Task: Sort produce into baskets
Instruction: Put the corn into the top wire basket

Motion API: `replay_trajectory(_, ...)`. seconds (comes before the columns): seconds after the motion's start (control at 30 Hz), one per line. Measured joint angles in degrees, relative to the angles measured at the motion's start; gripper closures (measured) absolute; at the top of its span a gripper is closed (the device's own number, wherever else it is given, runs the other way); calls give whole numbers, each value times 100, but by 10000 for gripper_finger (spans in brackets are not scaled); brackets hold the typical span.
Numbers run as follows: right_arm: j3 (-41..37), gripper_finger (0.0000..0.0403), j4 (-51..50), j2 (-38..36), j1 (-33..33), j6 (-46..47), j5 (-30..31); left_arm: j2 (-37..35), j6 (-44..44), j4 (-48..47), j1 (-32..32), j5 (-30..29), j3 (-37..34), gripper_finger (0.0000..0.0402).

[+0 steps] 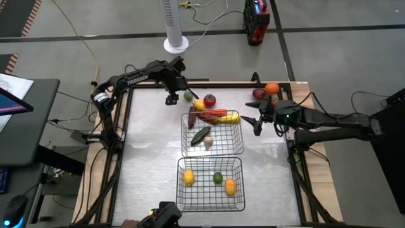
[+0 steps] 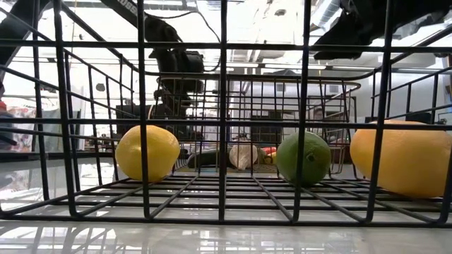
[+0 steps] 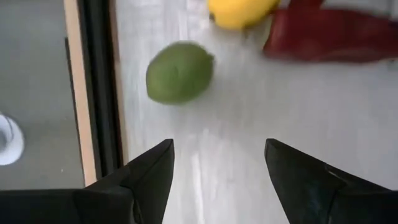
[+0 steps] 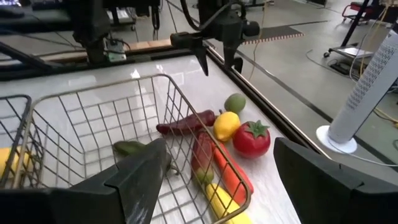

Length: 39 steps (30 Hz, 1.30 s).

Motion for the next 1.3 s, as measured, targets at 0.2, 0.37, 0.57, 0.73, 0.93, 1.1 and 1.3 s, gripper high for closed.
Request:
replay_trajectory(0.2,3,79,59,37,-27,95,1,-532,-988,148,-265,121,12,162)
replay_trajectory(0.37,249,79,-432,88,-111,98,2,-1445,-1601,727,-762,114,-348,162)
replay_trajectory(0.57,615,79,-1657,215,-448,-211,-9,-2587,-2298,1683,-1585,-165,-1250,162)
replay_trajectory(0.73,1213,83,-2553,709,-1277,-708,-278,-3181,-2730,3078,-2152,-177,-2199,162)
replay_trajectory(0.93,1379,90,-2991,1609,-2143,-1653,-1461,-3442,-3102,4456,-2625,-369,-3060,162)
replay_trajectory(1.1,1379,93,-3223,2469,-2358,-2378,-1589,-3487,-3263,4605,-2923,-688,-3298,162)
replay_trajectory(1.3,1379,93,-2795,3315,-2505,-2820,-1667,-3487,-3215,4574,-3177,-725,-3309,162)
